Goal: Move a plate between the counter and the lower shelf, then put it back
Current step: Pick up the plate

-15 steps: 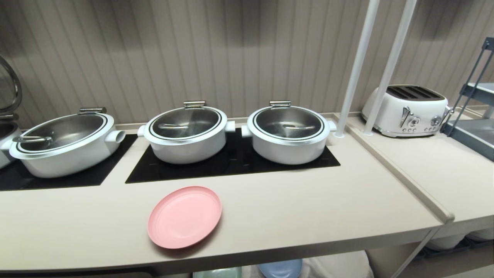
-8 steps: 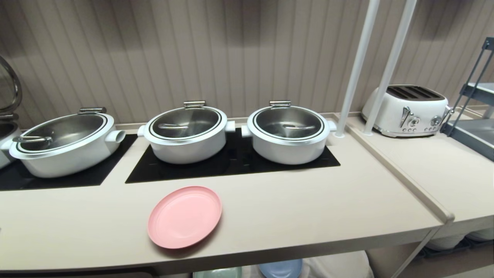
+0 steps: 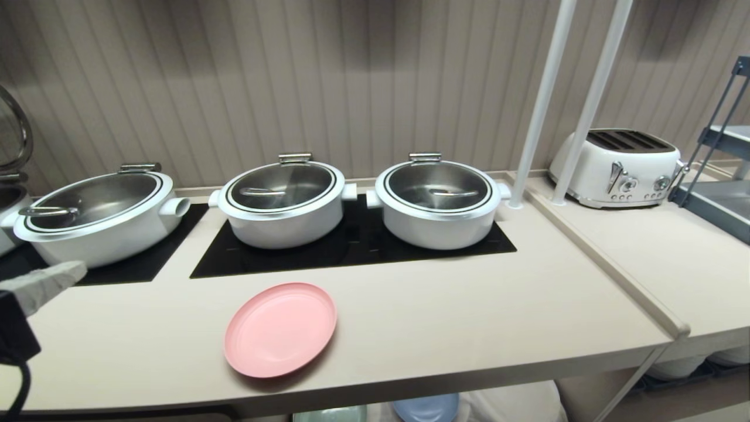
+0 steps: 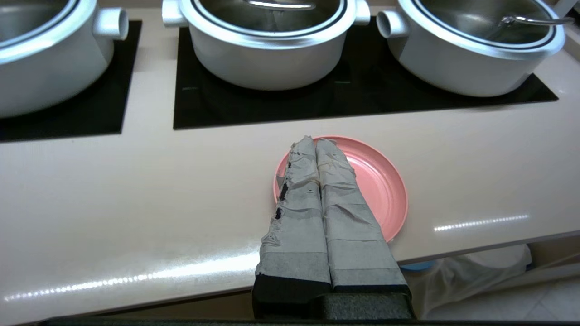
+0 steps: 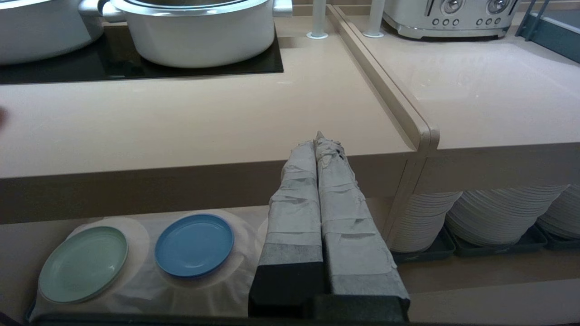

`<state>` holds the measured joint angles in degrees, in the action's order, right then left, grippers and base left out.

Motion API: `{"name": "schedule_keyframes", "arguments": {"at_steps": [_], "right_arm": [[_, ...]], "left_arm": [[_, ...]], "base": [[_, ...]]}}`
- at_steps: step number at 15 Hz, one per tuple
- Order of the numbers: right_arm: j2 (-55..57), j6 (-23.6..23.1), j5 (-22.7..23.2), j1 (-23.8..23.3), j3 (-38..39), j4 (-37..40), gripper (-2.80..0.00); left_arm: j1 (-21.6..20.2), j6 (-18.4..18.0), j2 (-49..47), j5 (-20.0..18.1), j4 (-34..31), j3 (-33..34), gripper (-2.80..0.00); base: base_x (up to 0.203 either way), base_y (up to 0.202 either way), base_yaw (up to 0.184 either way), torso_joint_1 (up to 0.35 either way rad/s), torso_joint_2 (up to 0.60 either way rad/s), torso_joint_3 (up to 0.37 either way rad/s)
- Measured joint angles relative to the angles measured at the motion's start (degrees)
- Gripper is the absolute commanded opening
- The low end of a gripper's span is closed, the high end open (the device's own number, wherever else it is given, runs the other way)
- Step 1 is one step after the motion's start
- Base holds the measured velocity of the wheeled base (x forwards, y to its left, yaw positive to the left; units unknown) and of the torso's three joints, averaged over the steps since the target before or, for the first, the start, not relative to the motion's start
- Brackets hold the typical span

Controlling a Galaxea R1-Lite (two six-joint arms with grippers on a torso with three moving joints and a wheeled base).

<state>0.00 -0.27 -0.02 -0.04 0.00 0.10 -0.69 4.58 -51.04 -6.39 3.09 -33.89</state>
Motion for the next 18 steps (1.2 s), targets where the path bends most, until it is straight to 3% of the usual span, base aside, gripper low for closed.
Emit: {"name": "schedule_keyframes", "arguments": {"at_steps": [6,12,18], "right_arm": [[0.0,0.0,0.0,0.0,0.0,0.0,-2.80],[0.0,0.0,0.0,0.0,0.0,0.0,-2.80],[0.0,0.0,0.0,0.0,0.0,0.0,-2.80]], "left_arm": [[-0.9,3.2,-17.6,1.3,-11.9,-9.8,-2.80],[1.3,13.1,-32.4,0.6,-34.9,-29.6,-2.80],[4.1,14.4,-39.8,0.5,-35.8,-31.9,-2.80]], "base": [[0.000,0.000,0.000,0.000,0.00,0.000],[0.000,0.000,0.000,0.000,0.00,0.000],[0.000,0.000,0.000,0.000,0.00,0.000]]}}
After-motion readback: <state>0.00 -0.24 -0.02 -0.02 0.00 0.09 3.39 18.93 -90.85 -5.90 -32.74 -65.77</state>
